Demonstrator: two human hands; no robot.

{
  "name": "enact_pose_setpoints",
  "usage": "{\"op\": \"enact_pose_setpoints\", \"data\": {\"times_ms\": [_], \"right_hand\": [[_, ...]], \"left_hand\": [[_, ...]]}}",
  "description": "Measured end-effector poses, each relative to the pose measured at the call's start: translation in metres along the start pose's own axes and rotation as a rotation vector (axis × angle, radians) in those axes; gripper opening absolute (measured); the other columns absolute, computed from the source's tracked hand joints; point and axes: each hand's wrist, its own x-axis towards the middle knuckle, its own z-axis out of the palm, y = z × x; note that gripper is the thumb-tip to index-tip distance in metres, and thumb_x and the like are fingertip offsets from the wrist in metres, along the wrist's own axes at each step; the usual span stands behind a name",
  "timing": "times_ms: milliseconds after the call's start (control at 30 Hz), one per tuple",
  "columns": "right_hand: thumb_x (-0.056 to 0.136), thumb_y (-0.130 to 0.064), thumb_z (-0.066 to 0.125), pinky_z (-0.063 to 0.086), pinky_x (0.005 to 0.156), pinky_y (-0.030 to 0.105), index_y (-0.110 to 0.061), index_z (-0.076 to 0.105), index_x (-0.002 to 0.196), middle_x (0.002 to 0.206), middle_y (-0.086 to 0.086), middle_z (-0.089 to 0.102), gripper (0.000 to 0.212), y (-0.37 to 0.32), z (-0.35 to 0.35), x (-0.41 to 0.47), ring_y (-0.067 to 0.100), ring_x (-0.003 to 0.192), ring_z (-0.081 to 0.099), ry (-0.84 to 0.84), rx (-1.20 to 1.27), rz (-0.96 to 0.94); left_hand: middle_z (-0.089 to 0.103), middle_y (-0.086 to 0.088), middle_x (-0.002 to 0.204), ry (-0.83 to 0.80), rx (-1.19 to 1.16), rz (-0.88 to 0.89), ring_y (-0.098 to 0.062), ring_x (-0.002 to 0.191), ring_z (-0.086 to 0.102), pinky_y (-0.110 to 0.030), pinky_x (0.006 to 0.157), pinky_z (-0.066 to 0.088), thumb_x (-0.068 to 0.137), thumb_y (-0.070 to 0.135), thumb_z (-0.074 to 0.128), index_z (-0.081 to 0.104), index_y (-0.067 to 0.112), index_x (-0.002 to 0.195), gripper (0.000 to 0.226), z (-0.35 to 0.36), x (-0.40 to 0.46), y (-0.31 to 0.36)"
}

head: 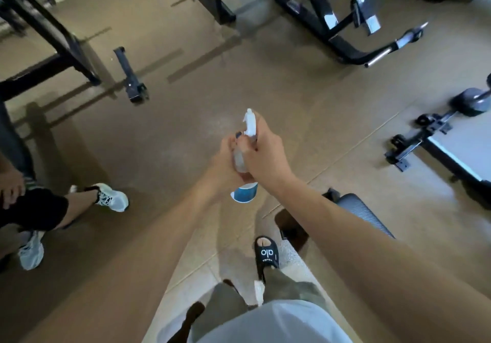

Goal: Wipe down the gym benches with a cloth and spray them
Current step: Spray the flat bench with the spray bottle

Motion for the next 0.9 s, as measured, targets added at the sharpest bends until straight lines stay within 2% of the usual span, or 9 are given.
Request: {"op": "enact_pose_setpoints", "data": {"times_ms": [67,167,267,367,467,600,667,767,900], "right_hand": [[0.099,-0.018,0.052,0.05,0.076,0.023,-0.025,0.047,0.146,0.098,0.001,0.068,0.048,-0.007,-0.02,0.034,0.015,0.088,0.064,0.024,0.033,0.028],[0.094,-0.02,0.057,0.048,0.071,0.018,-0.029,0.052,0.138,0.097,-0.004,0.066,0.045,-0.017,-0.047,0.083,0.01,0.086,0.064,0.094,0.042,0.054],[0.089,-0.02,0.062,0.048,0.07,0.016,-0.027,0.061,0.118,0.092,-0.008,0.068,0.03,-0.022,-0.07,0.137,0.009,0.085,0.064,0.192,0.033,0.058],[0.089,-0.02,0.067,0.044,0.067,0.01,-0.026,0.065,0.107,0.087,-0.009,0.067,0.02,-0.023,-0.09,0.19,0.008,0.083,0.062,0.306,0.088,0.077],[0.094,-0.019,0.061,0.049,0.077,0.02,-0.023,0.066,0.109,0.097,-0.009,0.069,0.016,-0.018,-0.11,0.239,0.008,0.092,0.064,0.423,0.126,0.103],[0.096,-0.015,0.057,0.053,0.087,0.022,-0.026,0.068,0.109,0.098,-0.019,0.068,0.021,-0.013,-0.139,0.296,0.001,0.096,0.063,0.567,0.137,0.114],[0.096,-0.014,0.057,0.053,0.085,0.022,-0.028,0.068,0.106,0.096,-0.021,0.066,0.021,-0.01,-0.155,0.322,-0.001,0.094,0.062,0.609,0.138,0.121],[0.098,-0.014,0.056,0.049,0.079,0.013,-0.03,0.065,0.106,0.098,-0.02,0.065,0.021,-0.003,-0.186,0.359,0.0,0.093,0.062,0.652,0.122,0.148],[0.101,-0.017,0.057,0.042,0.066,-0.002,-0.029,0.063,0.113,0.102,-0.013,0.065,0.018,0.01,-0.245,0.396,-0.001,0.089,0.061,0.714,0.15,0.191]], "left_hand": [[0.068,0.004,0.103,-0.015,0.099,0.055,-0.007,0.093,0.065,-0.021,0.073,0.052,0.067,0.038,0.079,0.051,0.009,0.115,0.063,-0.001,0.037,0.02],[0.07,0.008,0.094,-0.055,0.156,0.183,-0.004,0.088,0.064,-0.019,0.07,0.055,0.094,0.005,0.065,0.057,0.007,0.114,0.022,0.0,0.09,0.056],[0.064,0.007,0.115,-0.071,0.149,0.112,-0.009,0.102,0.065,-0.028,0.089,0.057,0.066,0.012,0.092,0.054,0.014,0.134,0.078,-0.005,0.143,0.086],[0.064,0.012,0.123,-0.12,0.211,0.141,-0.012,0.112,0.064,-0.03,0.093,0.055,0.051,0.048,0.088,0.05,0.025,0.137,0.096,-0.006,0.203,0.114],[0.06,0.02,0.123,-0.223,0.28,0.238,-0.007,0.115,0.062,-0.026,0.095,0.053,0.053,0.062,0.078,0.048,0.031,0.137,0.095,-0.002,0.266,0.136],[0.057,0.013,0.114,-0.329,0.216,0.273,-0.006,0.101,0.059,-0.024,0.092,0.052,0.07,0.025,0.089,0.048,0.018,0.14,0.081,-0.001,0.335,0.163],[0.059,0.015,0.114,-0.407,0.233,0.294,-0.003,0.101,0.061,-0.026,0.091,0.055,0.071,0.027,0.09,0.046,0.022,0.137,0.079,0.006,0.368,0.179],[0.06,0.017,0.12,-0.5,0.338,0.329,-0.007,0.111,0.064,-0.032,0.092,0.057,0.068,0.045,0.087,0.04,0.033,0.132,0.081,0.02,0.418,0.207],[0.057,0.015,0.127,-0.603,0.374,0.335,-0.009,0.117,0.057,-0.028,0.094,0.048,0.077,0.028,0.087,0.038,0.033,0.135,0.075,0.047,0.482,0.26]]}}
